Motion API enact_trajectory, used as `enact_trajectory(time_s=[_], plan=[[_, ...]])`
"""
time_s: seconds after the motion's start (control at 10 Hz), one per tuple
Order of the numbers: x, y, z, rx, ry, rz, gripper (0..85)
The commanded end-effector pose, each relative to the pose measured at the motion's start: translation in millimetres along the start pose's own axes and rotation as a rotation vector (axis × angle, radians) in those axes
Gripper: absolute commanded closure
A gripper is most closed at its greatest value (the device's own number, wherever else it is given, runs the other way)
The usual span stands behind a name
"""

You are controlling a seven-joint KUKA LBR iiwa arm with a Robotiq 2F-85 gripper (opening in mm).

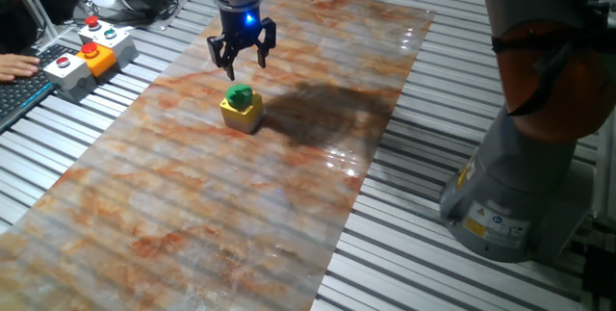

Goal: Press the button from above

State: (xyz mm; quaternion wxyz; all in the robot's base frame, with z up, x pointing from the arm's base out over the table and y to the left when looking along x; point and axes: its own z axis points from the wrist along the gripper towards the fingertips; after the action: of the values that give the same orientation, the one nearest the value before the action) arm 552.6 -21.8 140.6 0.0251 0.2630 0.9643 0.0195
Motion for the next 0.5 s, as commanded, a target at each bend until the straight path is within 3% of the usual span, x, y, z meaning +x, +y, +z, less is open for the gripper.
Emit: enact_trajectory(time_s=[0.0,0.4], plan=[[1.2,0.2,0.7,-0.004,0.001,-0.002,17.0],[11.7,7.1,6.7,0.0,-0.014,0.008,17.0]])
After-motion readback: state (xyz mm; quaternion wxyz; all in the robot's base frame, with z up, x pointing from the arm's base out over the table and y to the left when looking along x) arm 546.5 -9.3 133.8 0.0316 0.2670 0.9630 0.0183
